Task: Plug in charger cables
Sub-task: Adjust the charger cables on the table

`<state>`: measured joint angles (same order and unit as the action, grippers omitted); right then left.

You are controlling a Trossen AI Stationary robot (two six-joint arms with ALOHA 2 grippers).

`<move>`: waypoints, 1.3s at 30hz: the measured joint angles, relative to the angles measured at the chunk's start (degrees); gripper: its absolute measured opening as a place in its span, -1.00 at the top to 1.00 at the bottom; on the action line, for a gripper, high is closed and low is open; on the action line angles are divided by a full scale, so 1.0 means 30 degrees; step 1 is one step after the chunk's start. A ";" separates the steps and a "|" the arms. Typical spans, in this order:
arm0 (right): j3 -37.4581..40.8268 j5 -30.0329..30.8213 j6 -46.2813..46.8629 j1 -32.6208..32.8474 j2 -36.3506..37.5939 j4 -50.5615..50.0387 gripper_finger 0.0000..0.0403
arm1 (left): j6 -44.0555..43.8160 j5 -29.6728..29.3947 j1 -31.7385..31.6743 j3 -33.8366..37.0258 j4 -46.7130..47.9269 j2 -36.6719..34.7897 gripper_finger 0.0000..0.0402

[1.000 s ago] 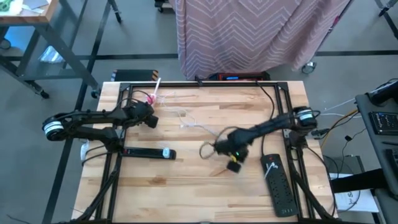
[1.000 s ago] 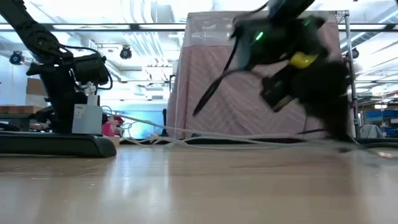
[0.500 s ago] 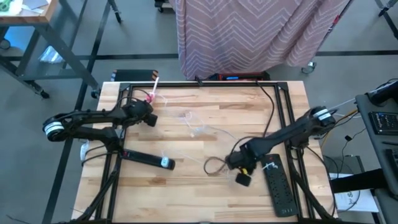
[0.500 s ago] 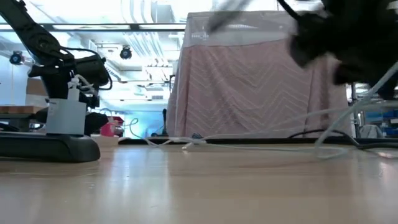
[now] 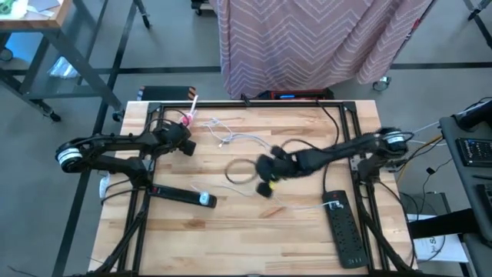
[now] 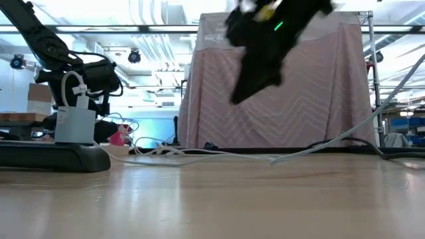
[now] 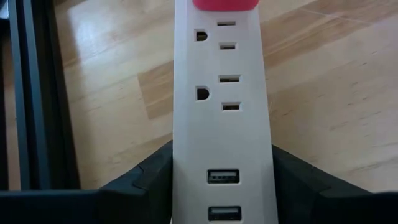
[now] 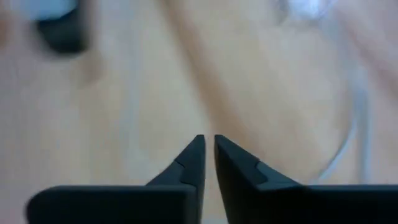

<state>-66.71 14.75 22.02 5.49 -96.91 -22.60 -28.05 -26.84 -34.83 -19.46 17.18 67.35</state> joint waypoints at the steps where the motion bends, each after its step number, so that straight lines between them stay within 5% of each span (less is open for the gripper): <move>1: 0.0019 0.0340 -0.0969 -0.0607 -0.0506 0.1091 0.82 | 0.0001 0.0015 0.0000 0.0005 -0.0013 0.0000 0.08; 8: -0.0084 -0.1437 -0.5807 -0.5034 -0.4655 0.8532 0.41 | 0.0181 0.0103 0.0012 0.0021 -0.0046 -0.0002 0.01; 17: -0.1139 -0.3188 -0.7825 -0.7982 -0.7224 0.8111 0.15 | 0.3206 0.2030 0.1010 0.0165 -0.0223 -0.0021 0.11; 28: -0.1141 -0.3028 -0.6695 -0.7782 -0.7289 0.6545 0.54 | 0.3131 0.2271 0.1508 0.0187 -0.0456 0.0022 0.07; 34: -0.0282 0.0235 -0.5985 -0.6154 -0.5022 0.5646 0.70 | 0.3026 0.2246 0.1508 0.0286 -0.0510 0.0022 0.06; 39: 0.1654 0.2027 -0.3733 -0.6352 -0.3175 0.6132 0.60 | 0.3024 0.2236 0.1515 0.0397 -0.0537 0.0036 0.00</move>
<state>-61.75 20.84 10.82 -13.57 -106.44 -4.20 -18.98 -20.14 -30.28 -18.27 15.57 67.46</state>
